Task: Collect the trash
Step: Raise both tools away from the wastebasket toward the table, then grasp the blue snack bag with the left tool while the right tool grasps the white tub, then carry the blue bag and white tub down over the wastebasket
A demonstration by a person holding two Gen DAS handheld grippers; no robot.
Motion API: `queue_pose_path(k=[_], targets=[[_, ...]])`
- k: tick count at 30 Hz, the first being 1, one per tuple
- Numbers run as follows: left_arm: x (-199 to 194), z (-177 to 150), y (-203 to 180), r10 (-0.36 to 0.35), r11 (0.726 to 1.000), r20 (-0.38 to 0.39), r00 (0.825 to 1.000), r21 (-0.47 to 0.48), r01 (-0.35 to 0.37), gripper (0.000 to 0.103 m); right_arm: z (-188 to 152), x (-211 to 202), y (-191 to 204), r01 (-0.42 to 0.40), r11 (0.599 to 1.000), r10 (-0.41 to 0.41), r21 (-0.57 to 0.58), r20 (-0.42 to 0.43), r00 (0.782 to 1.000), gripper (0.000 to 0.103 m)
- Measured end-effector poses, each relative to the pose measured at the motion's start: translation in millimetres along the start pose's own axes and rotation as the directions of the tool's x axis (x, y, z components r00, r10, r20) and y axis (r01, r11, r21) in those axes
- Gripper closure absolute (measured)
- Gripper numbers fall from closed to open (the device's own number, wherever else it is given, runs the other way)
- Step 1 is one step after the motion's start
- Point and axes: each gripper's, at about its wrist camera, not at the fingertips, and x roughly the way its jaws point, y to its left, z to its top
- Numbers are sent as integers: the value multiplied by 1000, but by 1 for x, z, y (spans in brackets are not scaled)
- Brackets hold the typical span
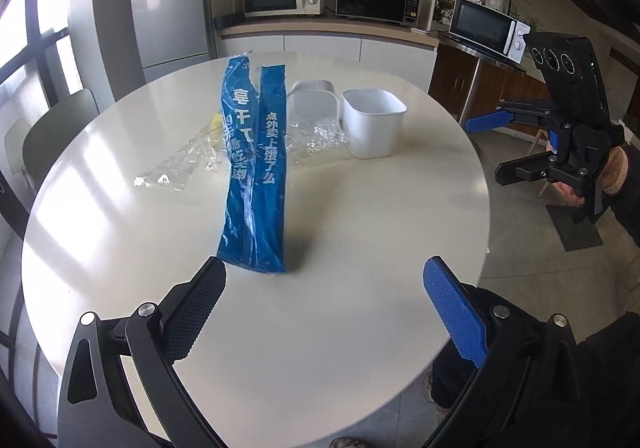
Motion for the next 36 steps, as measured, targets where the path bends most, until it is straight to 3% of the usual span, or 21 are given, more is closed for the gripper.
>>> queue_pose_path(k=[9,16,19,21,22,26,28,31,36], targets=[[47,32,35,39,994,-65,997,-102,-45,8,40,53,-33,37,998,-38,-44,-19,999,9],[69,37,40,37,991,-102,994,-125,-49,27,54,75,-44,43,996,-45,-83,-18,999,9],[73,37,37,36,992,-111,993,-116,-49,29,57,81,-46,34,996,-36,-81,-24,999,19],[76,37,38,44,990,-122,992,-126,-59,38,59,86,-47,25,997,-28,-80,-35,999,21],[78,37,40,35,988,-129,991,-143,-53,48,59,87,-46,28,996,-31,-83,-35,999,24],[74,35,45,37,985,-115,993,-165,-56,65,59,92,-49,3,997,-7,-72,-51,999,40],[70,34,47,32,982,-100,994,-181,-50,76,59,93,-49,4,997,-8,-74,-48,999,40],[65,35,47,25,982,-82,996,-182,-40,86,58,91,-47,-1,997,-2,-78,-39,999,41],[56,36,44,23,983,-55,998,-178,-32,92,56,84,-43,-6,997,4,-81,-23,1000,41]])
